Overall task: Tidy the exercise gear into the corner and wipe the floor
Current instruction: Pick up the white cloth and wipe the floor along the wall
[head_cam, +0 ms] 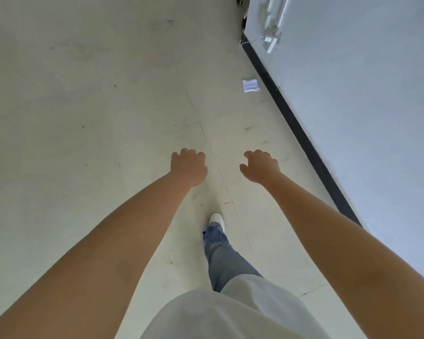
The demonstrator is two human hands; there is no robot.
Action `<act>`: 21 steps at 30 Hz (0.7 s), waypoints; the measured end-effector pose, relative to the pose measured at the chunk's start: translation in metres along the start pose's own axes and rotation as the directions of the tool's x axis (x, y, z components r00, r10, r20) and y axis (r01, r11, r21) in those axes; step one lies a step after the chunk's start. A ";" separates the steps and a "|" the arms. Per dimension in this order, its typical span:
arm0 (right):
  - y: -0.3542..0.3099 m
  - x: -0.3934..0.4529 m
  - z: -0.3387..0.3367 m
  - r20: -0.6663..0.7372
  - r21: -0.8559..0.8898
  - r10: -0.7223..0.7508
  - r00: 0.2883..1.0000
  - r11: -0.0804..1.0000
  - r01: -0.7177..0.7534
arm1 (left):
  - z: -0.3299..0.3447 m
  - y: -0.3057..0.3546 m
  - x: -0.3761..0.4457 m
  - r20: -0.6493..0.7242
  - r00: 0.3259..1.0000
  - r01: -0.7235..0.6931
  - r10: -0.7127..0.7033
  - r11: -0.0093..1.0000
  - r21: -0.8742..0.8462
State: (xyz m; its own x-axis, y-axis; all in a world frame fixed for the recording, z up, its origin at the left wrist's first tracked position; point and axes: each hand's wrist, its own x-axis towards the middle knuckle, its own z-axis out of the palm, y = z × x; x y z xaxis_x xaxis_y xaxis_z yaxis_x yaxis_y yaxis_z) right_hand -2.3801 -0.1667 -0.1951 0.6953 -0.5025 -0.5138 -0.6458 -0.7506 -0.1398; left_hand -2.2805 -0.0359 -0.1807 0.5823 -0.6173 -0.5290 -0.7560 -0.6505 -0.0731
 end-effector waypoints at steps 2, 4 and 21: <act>-0.010 0.055 -0.042 -0.024 0.015 0.021 0.999 1.000 -0.021 | -0.036 -0.022 0.053 -0.015 1.000 0.012 -0.012 1.000 -0.022; -0.024 0.104 -0.079 -0.056 0.045 0.035 0.998 0.998 -0.033 | -0.069 -0.043 0.100 -0.030 1.000 0.006 -0.007 0.999 -0.046; -0.150 0.460 -0.210 0.012 0.280 0.302 0.953 0.914 -0.293 | -0.244 -0.219 0.483 0.007 0.975 -0.221 0.222 0.967 0.128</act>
State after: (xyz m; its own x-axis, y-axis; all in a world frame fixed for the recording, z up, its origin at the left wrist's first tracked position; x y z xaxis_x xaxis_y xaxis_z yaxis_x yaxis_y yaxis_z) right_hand -1.8974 -0.3757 -0.2332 0.4642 -0.7005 -0.5420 -0.8823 -0.4192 -0.2140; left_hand -1.7605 -0.2992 -0.2140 0.3976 -0.7433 -0.5380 -0.8981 -0.4354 -0.0622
